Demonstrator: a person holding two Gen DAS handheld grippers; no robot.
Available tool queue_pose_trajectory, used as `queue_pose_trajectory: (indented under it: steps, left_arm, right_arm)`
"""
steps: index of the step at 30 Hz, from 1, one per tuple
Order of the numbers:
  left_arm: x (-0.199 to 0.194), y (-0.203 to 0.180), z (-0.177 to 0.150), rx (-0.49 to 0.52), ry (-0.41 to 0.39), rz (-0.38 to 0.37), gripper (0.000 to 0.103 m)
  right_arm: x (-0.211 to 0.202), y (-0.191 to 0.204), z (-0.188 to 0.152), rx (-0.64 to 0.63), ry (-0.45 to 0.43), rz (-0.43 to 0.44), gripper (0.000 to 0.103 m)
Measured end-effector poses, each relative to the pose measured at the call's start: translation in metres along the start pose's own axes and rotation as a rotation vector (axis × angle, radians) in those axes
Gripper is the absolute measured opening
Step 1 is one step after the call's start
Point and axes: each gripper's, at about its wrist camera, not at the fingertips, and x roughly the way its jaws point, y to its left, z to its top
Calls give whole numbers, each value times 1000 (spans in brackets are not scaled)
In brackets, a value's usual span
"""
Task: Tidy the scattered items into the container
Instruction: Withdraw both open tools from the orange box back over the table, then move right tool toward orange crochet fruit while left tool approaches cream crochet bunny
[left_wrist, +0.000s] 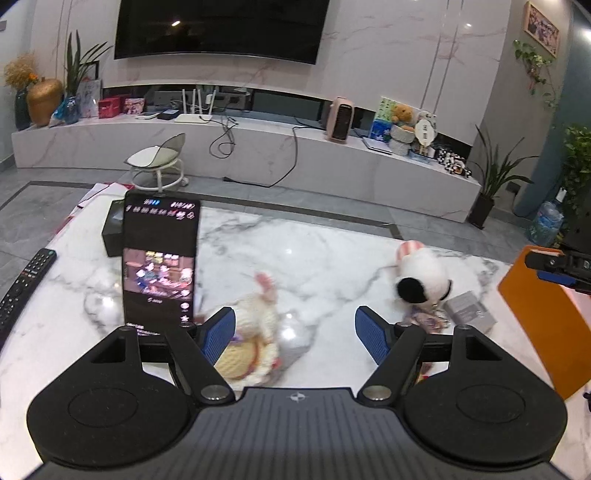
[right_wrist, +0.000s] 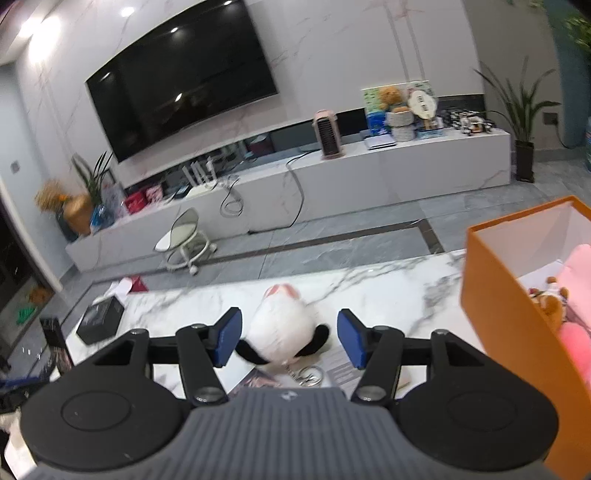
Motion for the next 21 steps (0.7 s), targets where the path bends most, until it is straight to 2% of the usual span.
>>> queue_pose_trajectory:
  steps: [5, 10, 15, 21]
  left_arm:
    - [21, 14, -16, 8, 10, 10, 85]
    - [42, 11, -22, 62, 22, 30, 85]
    - [54, 13, -24, 107, 27, 40, 85]
    - [61, 26, -25, 103, 30, 63, 86]
  right_arm:
    - [12, 20, -17, -81, 63, 31, 61]
    - [21, 37, -34, -180, 132, 66, 61]
    - [27, 51, -54, -265, 195, 104, 70]
    - [39, 61, -72, -322, 259, 131, 71]
